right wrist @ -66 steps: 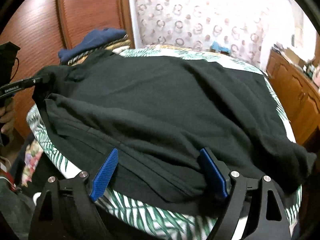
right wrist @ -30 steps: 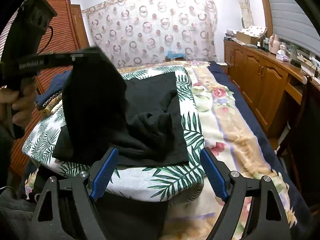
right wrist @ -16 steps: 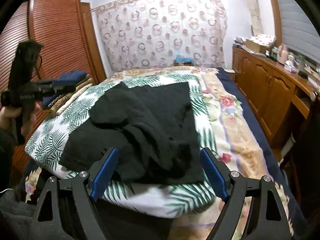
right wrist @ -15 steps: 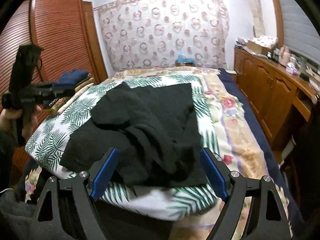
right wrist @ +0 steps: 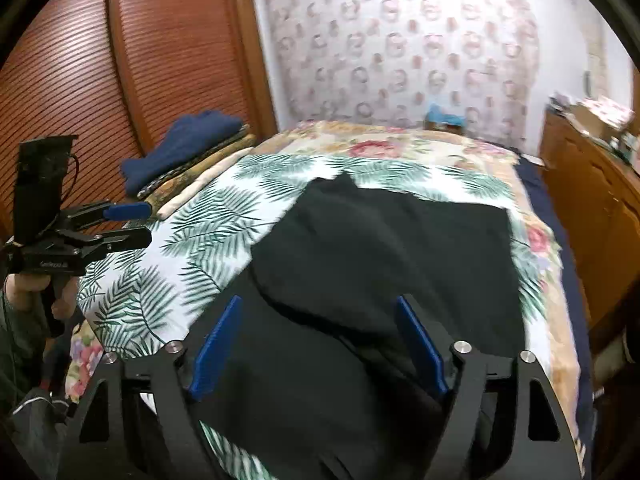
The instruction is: Fold small clothes
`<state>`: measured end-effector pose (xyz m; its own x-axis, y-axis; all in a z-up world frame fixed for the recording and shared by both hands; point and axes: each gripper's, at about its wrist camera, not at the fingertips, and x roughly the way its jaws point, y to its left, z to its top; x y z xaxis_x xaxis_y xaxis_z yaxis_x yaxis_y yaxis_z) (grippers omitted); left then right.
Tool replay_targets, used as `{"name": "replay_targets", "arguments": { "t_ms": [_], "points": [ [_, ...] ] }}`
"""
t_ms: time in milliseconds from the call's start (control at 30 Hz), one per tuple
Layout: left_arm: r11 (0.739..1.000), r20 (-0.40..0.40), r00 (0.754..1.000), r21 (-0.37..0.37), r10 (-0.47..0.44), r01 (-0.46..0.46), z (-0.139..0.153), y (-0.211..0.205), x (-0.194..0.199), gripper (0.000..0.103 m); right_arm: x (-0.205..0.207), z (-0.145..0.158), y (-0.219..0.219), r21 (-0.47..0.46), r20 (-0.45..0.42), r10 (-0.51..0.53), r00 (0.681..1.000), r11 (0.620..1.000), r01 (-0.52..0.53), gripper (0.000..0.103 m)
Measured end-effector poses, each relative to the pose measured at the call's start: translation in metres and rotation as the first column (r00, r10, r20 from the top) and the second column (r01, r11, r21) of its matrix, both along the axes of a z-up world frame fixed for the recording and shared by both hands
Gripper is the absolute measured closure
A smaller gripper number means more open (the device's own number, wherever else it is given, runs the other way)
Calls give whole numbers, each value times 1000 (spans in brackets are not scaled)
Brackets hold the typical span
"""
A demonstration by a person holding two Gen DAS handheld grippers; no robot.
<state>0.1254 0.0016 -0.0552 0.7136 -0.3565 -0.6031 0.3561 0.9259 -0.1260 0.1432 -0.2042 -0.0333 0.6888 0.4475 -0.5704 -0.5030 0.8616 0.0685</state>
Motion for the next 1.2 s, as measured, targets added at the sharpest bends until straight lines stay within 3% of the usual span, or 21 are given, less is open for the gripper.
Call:
{"name": "replay_targets", "arguments": {
  "t_ms": [200,367,400,433,500,800,1033,1200],
  "points": [
    [1000,8,1000,-8,23,-23,-1,10,-2,27,44,-9,37,-48,-88,84,993,995,-89,43],
    [1000,-6,1000,-16,22,-22,-9,10,1,27,77,-31,69,-174,-170,94,981,977,-124,51],
    [1000,-12,1000,-15,21,-21,-11,9,2,27,81,-35,73,-202,-182,85,980,972,-122,58],
    [1000,-16,1000,-13,19,-20,-13,9,1,27,85,-39,75,-236,-181,74,981,965,-116,75],
    [1000,-24,1000,-7,13,-13,-17,5,2,27,88,-38,74,-262,-159,72,985,959,-112,98],
    [1000,-37,999,-2,-17,17,-25,-7,0,27,104,19,2,-112,-69,0,998,994,-8,98],
    [999,-39,999,6,-33,34,-27,-15,-2,27,151,43,-70,-135,-36,-168,985,977,162,98],
    [999,-45,998,8,-35,35,-30,-15,-2,27,192,34,-97,-181,-58,-320,945,935,306,98]
  ]
}}
